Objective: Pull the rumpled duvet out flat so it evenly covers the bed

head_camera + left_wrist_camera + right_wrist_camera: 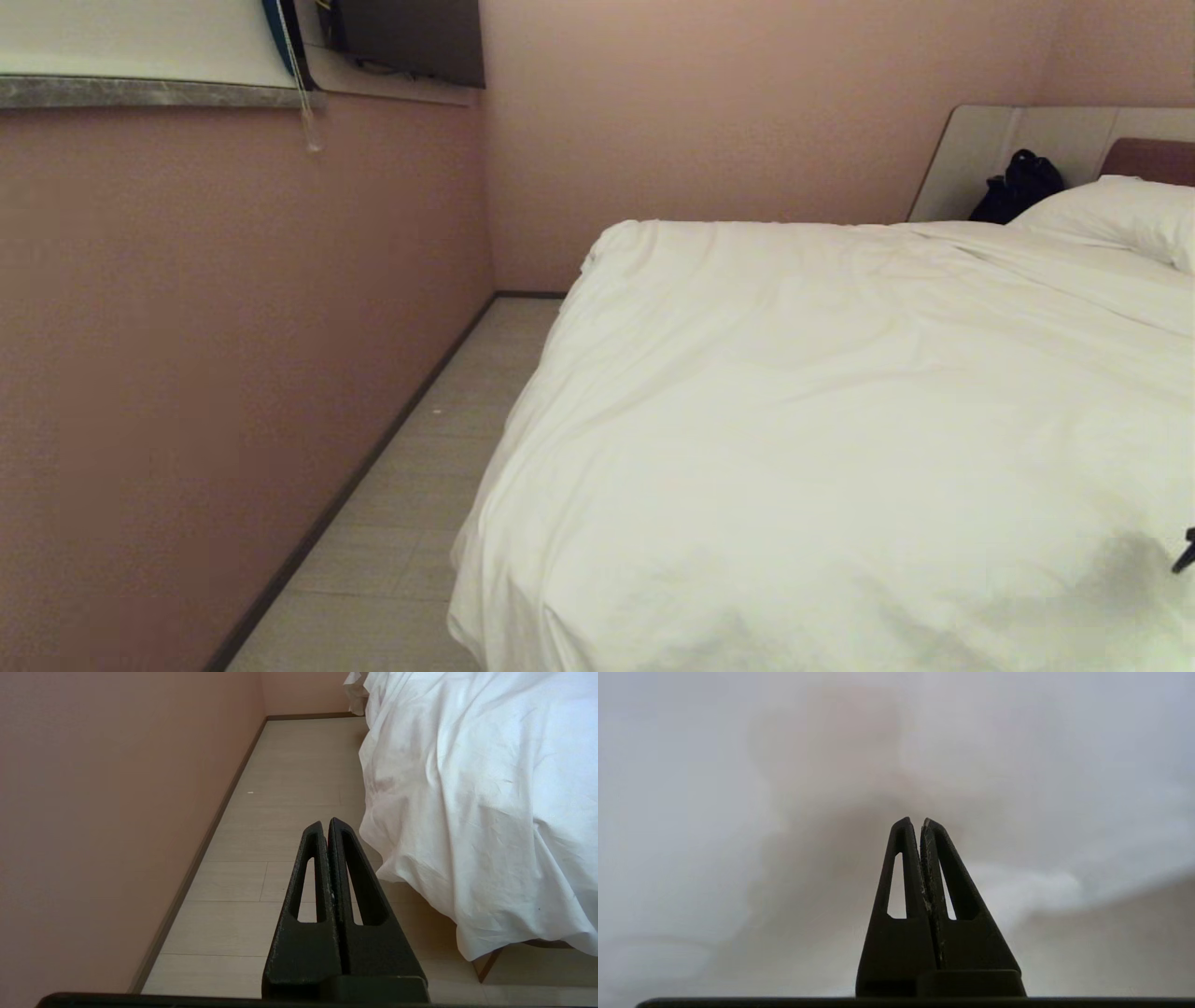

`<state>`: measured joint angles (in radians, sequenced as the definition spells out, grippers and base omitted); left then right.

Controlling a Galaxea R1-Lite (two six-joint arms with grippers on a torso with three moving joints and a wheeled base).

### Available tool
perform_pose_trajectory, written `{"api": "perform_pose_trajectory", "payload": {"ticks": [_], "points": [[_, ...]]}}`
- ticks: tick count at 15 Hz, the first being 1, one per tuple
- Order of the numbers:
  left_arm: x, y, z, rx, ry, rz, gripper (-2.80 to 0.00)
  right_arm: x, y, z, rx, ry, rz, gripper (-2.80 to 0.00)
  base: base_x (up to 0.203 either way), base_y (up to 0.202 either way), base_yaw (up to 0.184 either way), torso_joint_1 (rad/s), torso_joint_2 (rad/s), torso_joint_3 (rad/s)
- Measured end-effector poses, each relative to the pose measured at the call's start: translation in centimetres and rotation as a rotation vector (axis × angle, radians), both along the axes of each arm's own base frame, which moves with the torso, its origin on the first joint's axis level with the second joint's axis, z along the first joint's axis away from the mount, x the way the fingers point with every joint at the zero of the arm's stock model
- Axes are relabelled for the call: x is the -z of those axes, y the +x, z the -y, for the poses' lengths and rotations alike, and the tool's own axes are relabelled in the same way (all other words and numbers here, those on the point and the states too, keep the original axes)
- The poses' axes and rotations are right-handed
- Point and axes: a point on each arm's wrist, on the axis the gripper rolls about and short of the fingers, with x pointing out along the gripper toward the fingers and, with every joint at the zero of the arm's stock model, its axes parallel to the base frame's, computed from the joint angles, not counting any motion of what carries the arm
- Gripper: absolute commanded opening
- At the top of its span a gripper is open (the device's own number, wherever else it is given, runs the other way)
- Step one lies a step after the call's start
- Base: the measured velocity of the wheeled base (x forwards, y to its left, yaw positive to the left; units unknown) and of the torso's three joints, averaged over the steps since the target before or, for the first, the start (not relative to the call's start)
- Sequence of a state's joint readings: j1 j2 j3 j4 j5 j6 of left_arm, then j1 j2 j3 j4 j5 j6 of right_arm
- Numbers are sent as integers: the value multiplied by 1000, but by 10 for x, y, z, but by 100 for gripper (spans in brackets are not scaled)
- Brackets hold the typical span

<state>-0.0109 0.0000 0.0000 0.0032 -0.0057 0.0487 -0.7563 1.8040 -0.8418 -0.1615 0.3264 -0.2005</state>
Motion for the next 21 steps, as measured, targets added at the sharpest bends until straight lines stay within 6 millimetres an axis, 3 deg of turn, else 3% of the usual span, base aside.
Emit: {"api": "perform_pose_trajectory", "payload": {"ticks": [6,12,16,21], "points": [[0,0,0,0,0,0,-280,-26,-1,-19,41,62,97,-280,0,0,0,0,0,0],[0,0,0,0,0,0,-280,-62,-31,-45,11,31,209,-280,0,0,0,0,0,0],[0,0,0,0,0,0,-280,-96,-56,-98,-143,5,343,-280,0,0,0,0,0,0],[0,0,0,0,1,0,-280,-120,-81,-170,-402,120,437,-280,0,0,0,0,0,0]]}}
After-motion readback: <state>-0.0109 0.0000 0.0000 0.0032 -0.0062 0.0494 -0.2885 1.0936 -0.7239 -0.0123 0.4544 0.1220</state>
